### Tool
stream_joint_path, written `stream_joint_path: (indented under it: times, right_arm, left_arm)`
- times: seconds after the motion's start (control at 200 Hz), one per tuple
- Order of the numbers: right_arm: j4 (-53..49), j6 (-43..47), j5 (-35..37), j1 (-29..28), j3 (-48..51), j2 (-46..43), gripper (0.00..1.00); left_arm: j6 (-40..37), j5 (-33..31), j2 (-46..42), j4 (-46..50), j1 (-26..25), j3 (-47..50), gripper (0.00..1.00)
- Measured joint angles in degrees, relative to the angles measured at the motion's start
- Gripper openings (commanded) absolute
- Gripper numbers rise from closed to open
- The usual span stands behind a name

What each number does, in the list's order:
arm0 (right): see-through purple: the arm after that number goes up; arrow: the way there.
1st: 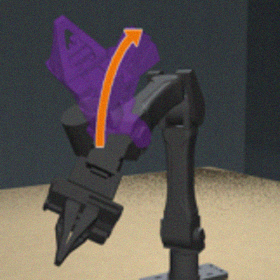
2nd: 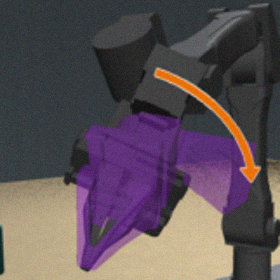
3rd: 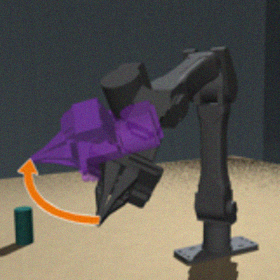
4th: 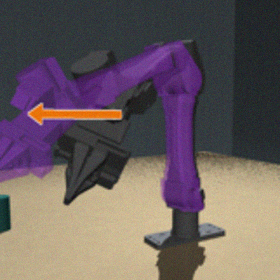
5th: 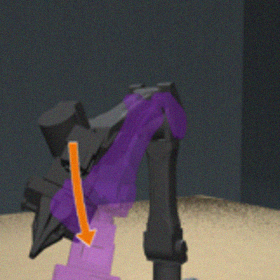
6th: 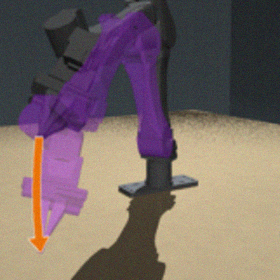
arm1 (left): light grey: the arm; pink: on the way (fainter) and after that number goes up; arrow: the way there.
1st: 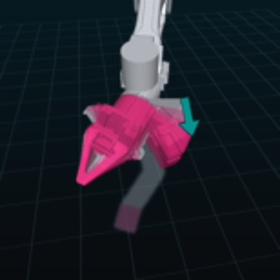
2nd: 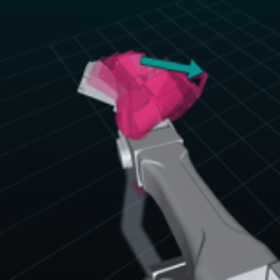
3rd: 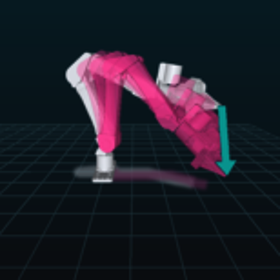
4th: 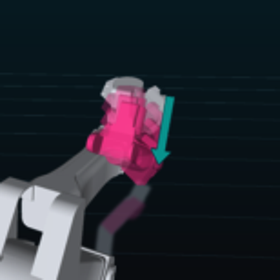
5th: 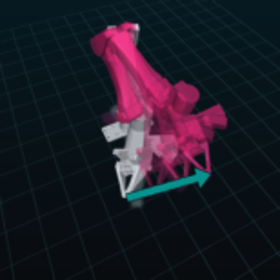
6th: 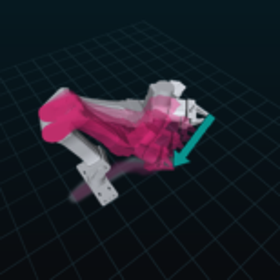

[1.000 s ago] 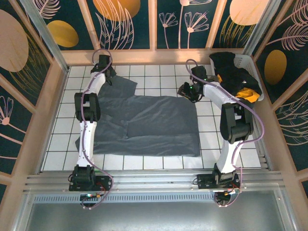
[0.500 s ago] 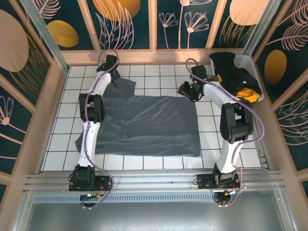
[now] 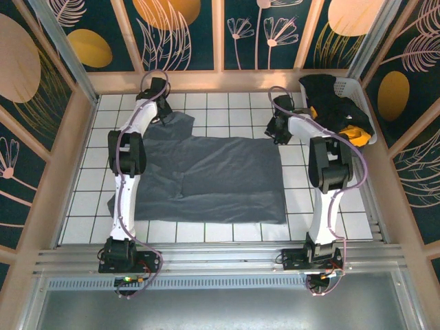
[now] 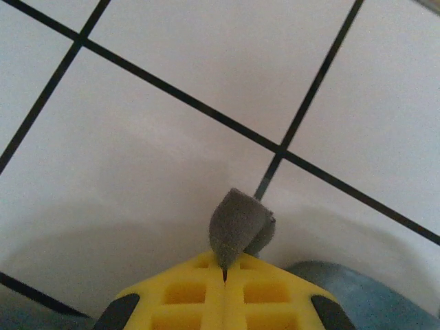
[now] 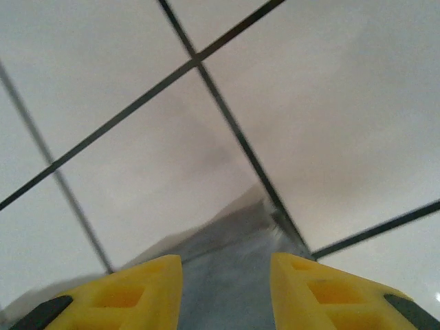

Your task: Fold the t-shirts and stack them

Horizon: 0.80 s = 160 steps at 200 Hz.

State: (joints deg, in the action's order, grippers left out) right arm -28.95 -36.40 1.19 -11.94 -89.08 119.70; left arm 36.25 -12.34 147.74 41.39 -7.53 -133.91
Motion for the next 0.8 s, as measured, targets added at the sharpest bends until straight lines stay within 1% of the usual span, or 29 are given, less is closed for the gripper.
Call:
stream_joint_path:
  times: [0.22, 0.46, 0.596, 0.686, 0.801]
  right_arm:
    - [-1.66, 0.5, 2.01, 0.13, -4.55, 5.31, 0.35]
    - [-4.2, 1.36, 3.54, 0.17, -8.68, 8.0, 0.32]
    - [-4.9, 1.33, 3.82, 0.17, -8.94, 8.24, 0.32]
    - [-5.01, 1.14, 3.96, 0.17, -8.94, 8.24, 0.24]
    - [-5.84, 0.68, 4.72, 0.2, -8.94, 8.24, 0.04]
  left_arm:
    - [0.0, 2.56, -3.15, -0.09, 0.02, 1.51, 0.0]
    - [0.0, 4.26, -4.46, -0.02, 0.0, 2.12, 0.0]
    - [0.02, 4.72, -4.57, 0.04, 0.0, 2.12, 0.0]
    - [0.04, 5.01, -4.92, 0.39, 0.0, 2.12, 0.0]
    - [0.11, 5.07, -5.92, 1.2, 0.02, 2.12, 0.0]
